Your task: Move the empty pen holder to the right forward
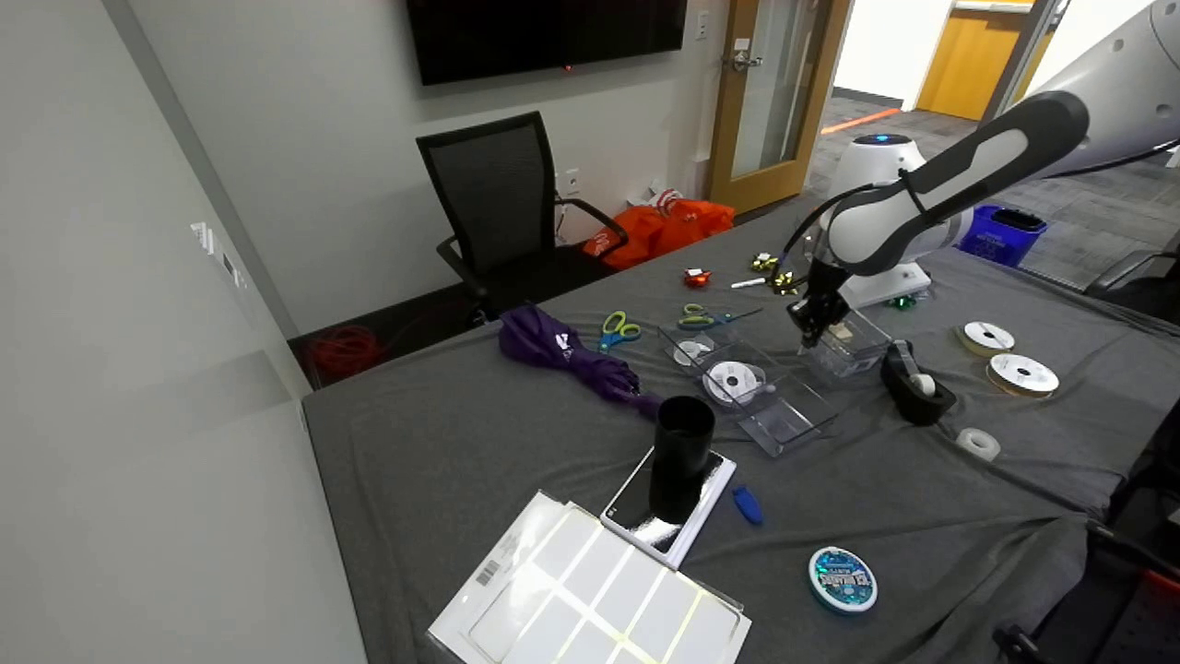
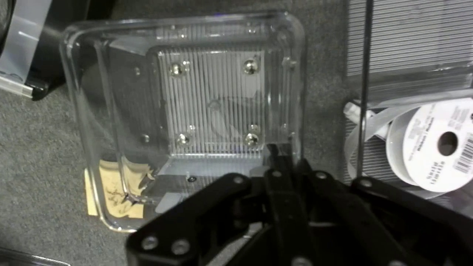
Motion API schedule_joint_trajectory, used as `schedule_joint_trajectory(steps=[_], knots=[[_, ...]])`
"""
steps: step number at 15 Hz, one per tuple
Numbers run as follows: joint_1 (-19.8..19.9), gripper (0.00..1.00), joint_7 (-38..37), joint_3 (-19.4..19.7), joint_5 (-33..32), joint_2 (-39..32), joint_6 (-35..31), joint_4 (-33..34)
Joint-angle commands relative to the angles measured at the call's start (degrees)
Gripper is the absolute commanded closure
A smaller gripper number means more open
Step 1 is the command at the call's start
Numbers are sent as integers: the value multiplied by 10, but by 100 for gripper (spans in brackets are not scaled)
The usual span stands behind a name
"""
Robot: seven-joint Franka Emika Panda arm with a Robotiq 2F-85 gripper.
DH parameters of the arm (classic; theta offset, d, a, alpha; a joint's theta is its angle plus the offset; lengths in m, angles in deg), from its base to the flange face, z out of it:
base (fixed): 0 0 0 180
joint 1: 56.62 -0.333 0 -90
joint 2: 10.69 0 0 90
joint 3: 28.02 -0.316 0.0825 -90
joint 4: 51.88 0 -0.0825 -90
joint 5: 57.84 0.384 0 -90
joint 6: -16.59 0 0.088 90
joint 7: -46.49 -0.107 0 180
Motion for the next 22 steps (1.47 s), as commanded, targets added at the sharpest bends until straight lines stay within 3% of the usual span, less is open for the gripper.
schedule_joint_trajectory(steps=[1, 8, 14, 18, 22], knots=[[-14, 98, -19, -7, -6, 62, 14, -58], [-52, 98, -64, -3, -66, 158, 57, -170], [-60, 98, -67, -16, -109, 233, 40, -283], [-67, 98, -60, -36, -120, 236, -26, -330], [-81, 98, -60, -62, -104, 219, -142, -365]])
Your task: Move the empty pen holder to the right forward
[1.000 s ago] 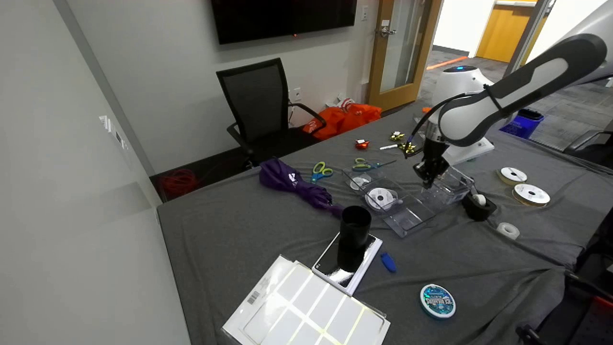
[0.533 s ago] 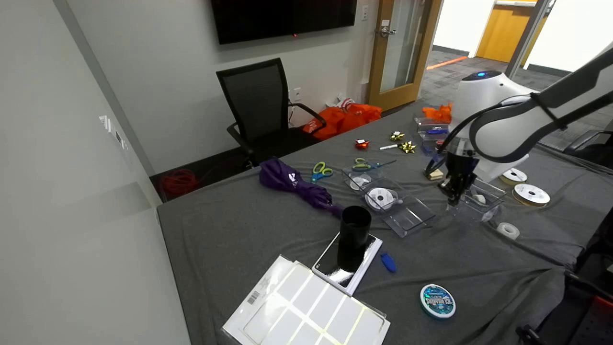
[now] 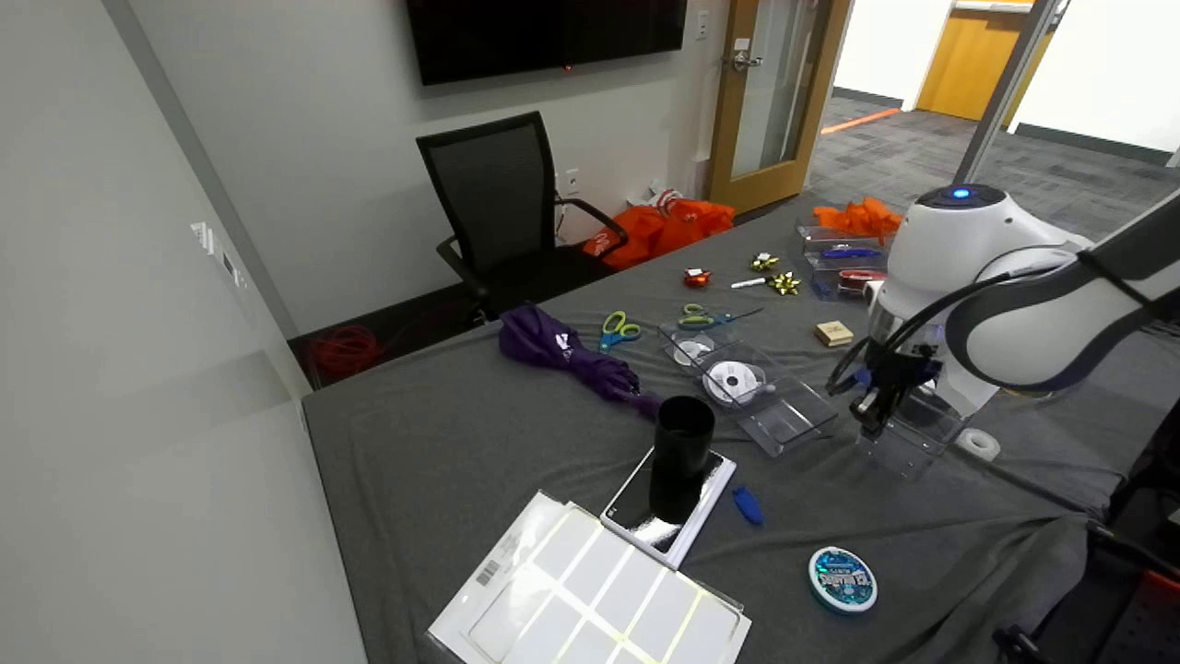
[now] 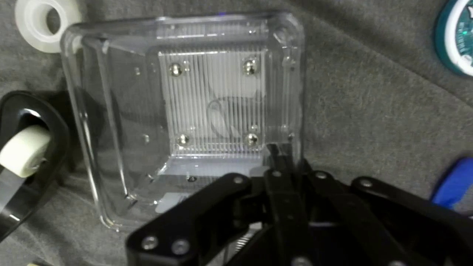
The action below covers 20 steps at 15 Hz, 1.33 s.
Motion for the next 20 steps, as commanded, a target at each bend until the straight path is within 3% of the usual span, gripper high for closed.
schedule_joint_trajectory(steps=[1, 4, 5, 6, 8, 10, 13, 15, 20], knots=[[-12, 98, -4, -19, 7, 2, -86, -39], [-28, 98, -30, -17, -7, 4, -81, -50], [-31, 67, -43, -15, -5, 1, -74, -48], [-33, 66, -54, -15, -1, -1, -70, -47], [-38, 53, -91, -3, -15, -1, -45, -40], [-41, 38, -129, 27, -79, 3, -27, -43], [-26, 19, -119, 52, -145, 27, -35, -61], [-14, 5, -96, 55, -147, 46, -38, -70], [10, 0, -31, 44, -119, 85, -58, -95]])
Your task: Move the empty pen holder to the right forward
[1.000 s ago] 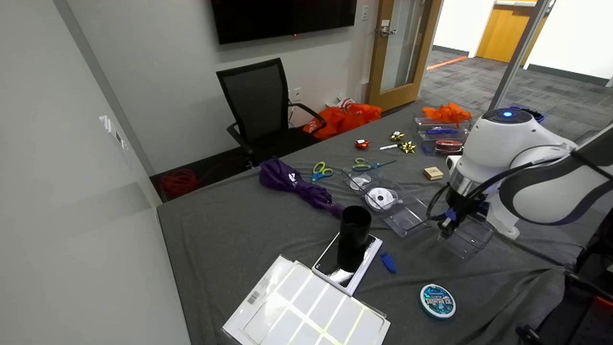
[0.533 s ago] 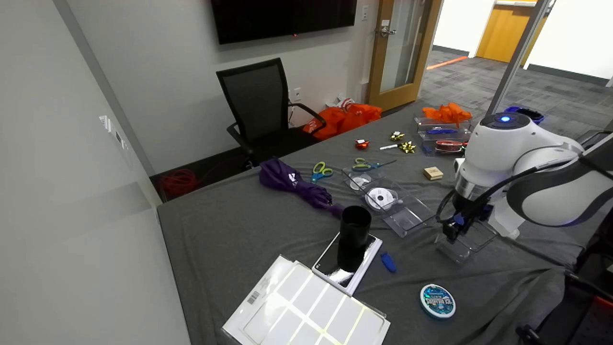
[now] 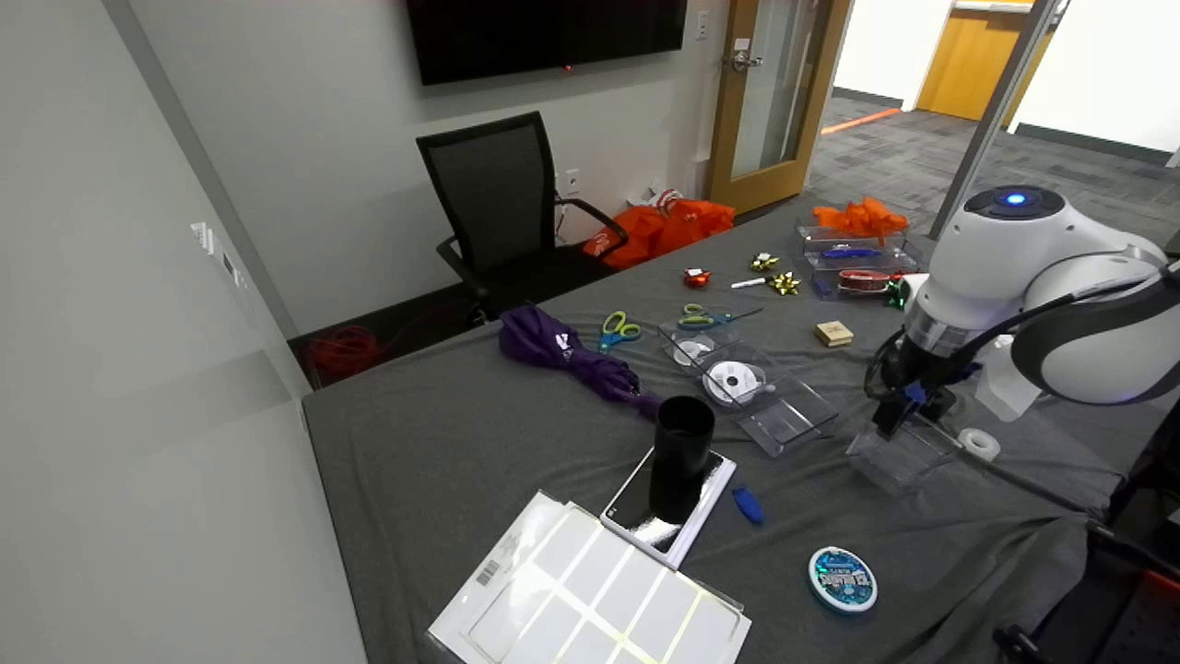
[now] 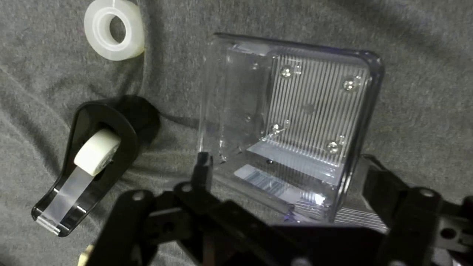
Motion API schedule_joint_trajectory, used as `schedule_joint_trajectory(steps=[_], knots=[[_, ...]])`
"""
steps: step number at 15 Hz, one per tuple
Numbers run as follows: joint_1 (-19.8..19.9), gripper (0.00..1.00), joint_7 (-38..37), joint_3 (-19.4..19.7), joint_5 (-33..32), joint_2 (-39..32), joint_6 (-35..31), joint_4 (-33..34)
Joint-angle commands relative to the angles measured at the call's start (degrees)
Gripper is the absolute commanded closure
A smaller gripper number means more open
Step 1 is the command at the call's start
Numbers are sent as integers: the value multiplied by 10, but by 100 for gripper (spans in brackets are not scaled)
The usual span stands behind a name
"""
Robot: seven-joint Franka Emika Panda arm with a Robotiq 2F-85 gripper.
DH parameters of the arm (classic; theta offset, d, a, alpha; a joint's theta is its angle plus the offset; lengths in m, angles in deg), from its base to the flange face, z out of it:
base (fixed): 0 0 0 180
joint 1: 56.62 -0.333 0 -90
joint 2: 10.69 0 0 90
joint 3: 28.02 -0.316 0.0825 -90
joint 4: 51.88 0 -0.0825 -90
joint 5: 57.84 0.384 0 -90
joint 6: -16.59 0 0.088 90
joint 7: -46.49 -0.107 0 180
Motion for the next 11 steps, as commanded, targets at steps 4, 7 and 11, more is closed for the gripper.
schedule_joint_trajectory(steps=[4, 7, 11], knots=[[30, 0, 98, -25, 57, 76, -15, -60], [29, 0, 169, -30, 127, 110, -4, -77], [26, 0, 243, -23, 197, 154, 22, -87]])
